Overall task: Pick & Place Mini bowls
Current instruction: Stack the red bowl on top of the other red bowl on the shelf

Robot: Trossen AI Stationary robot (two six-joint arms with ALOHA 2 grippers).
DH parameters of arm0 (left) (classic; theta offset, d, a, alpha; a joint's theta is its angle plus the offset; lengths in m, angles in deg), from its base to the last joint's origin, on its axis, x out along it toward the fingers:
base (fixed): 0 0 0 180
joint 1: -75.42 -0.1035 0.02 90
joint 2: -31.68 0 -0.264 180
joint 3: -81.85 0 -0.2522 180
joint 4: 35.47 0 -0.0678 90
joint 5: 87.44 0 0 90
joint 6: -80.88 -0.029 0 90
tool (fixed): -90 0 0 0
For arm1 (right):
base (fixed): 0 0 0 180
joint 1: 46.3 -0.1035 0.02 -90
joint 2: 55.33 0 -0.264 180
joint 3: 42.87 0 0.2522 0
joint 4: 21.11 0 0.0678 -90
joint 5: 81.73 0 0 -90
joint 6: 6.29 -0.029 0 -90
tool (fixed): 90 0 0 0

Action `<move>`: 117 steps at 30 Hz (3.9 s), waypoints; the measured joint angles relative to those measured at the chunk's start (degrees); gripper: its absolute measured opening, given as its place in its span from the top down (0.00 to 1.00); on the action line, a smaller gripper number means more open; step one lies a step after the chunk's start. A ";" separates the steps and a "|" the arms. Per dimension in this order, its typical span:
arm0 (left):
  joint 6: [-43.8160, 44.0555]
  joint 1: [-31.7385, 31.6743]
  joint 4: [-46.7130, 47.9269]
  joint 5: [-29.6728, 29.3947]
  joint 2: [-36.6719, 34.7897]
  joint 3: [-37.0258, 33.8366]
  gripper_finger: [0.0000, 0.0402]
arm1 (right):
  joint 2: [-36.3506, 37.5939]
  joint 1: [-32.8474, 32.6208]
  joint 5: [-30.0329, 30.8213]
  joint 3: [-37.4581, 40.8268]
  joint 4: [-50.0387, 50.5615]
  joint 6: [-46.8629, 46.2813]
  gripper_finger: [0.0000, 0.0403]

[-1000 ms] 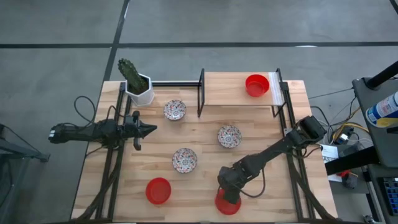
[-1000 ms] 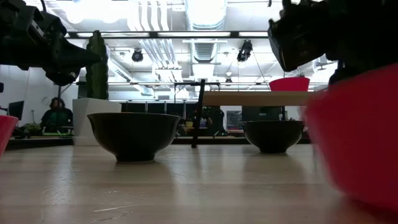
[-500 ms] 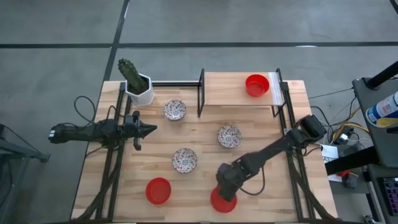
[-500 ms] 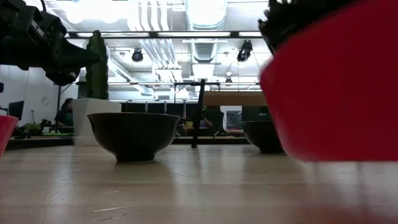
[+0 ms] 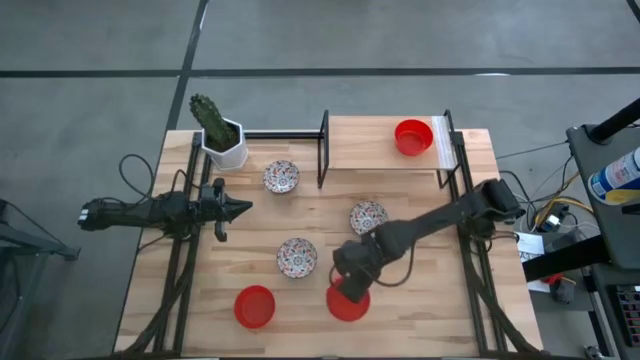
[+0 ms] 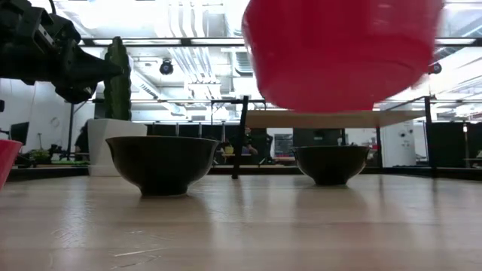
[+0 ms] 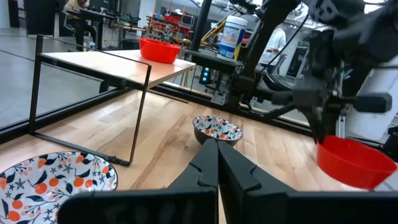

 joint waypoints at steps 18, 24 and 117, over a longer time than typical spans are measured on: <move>0.00 0.02 0.00 0.00 0.02 0.00 1.00 | 0.07 14.08 -0.32 -27.66 13.65 4.00 0.98; -0.01 0.02 0.01 -0.02 0.02 -0.01 1.00 | 0.07 18.77 0.24 -38.85 20.16 3.92 0.98; 0.00 0.02 0.00 -0.02 0.13 -0.02 1.00 | 26.29 81.13 7.93 -8.90 34.91 21.96 0.98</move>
